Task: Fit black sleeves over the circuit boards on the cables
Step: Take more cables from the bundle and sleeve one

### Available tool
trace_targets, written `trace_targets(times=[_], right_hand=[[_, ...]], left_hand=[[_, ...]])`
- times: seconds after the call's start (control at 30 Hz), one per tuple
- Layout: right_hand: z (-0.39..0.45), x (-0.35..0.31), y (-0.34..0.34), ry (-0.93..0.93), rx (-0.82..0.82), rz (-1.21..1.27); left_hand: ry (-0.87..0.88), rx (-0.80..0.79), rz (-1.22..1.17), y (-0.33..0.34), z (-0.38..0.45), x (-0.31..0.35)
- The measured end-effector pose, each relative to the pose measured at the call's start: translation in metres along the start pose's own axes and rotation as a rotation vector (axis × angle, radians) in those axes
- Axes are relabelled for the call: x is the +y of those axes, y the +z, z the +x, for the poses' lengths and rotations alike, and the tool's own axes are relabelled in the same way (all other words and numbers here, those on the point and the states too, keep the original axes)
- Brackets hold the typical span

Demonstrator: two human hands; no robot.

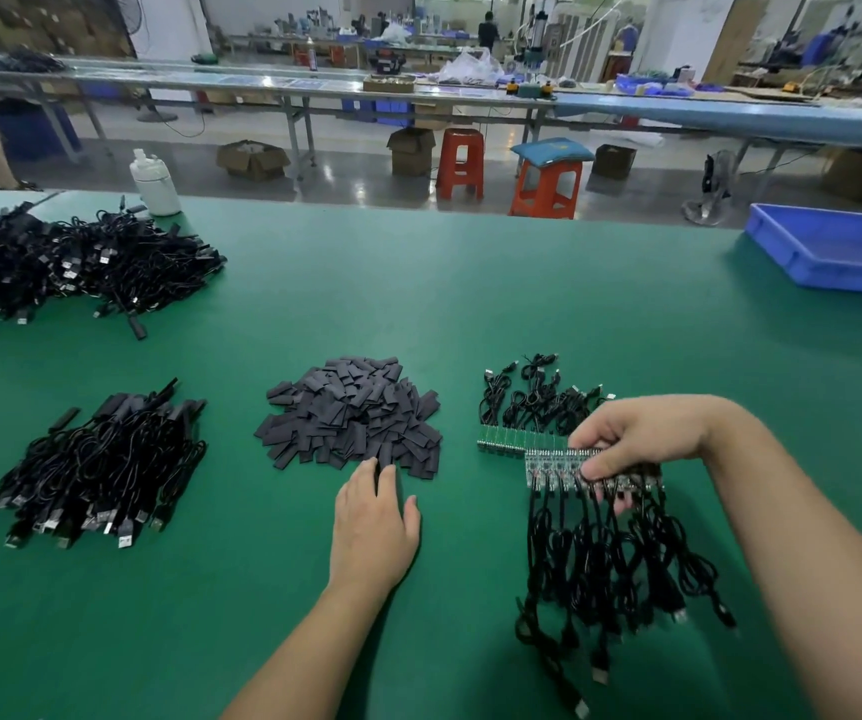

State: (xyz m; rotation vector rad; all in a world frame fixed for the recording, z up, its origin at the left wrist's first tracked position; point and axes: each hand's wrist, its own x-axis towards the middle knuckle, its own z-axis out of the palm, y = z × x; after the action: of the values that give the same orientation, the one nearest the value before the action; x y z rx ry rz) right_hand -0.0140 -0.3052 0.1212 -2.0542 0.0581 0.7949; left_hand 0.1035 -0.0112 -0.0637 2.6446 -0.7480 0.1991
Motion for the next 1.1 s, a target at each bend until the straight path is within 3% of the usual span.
trace_targets(times=[0.17, 0.27, 0.5, 0.6, 0.77, 0.83, 1.1], right_hand=[[0.019, 0.006, 0.005, 0.116, 0.130, -0.171], [0.031, 0.012, 0.007, 0.239, 0.241, -0.336], [0.052, 0.023, 0.024, 0.218, 0.453, -0.316], [0.059, 0.030, 0.030, 0.206, 0.556, -0.317], [0.062, 0.027, 0.034, 0.155, 0.614, -0.318], [0.062, 0.023, 0.036, 0.137, 0.629, -0.339], [0.071, 0.018, 0.054, -0.003, 0.724, -0.265]], left_hand=[[0.005, 0.038, -0.013, -0.002, 0.000, 0.001], [0.095, 0.131, -0.036, -0.002, 0.000, 0.001], [0.225, 0.201, -0.076, -0.008, -0.002, 0.003], [0.193, 0.071, -0.269, -0.016, -0.004, 0.026], [-0.113, -0.330, -0.772, -0.024, 0.008, 0.094], [-0.178, -0.425, -0.842, -0.026, 0.016, 0.112], [-0.220, -0.426, -0.753, -0.027, 0.027, 0.124]])
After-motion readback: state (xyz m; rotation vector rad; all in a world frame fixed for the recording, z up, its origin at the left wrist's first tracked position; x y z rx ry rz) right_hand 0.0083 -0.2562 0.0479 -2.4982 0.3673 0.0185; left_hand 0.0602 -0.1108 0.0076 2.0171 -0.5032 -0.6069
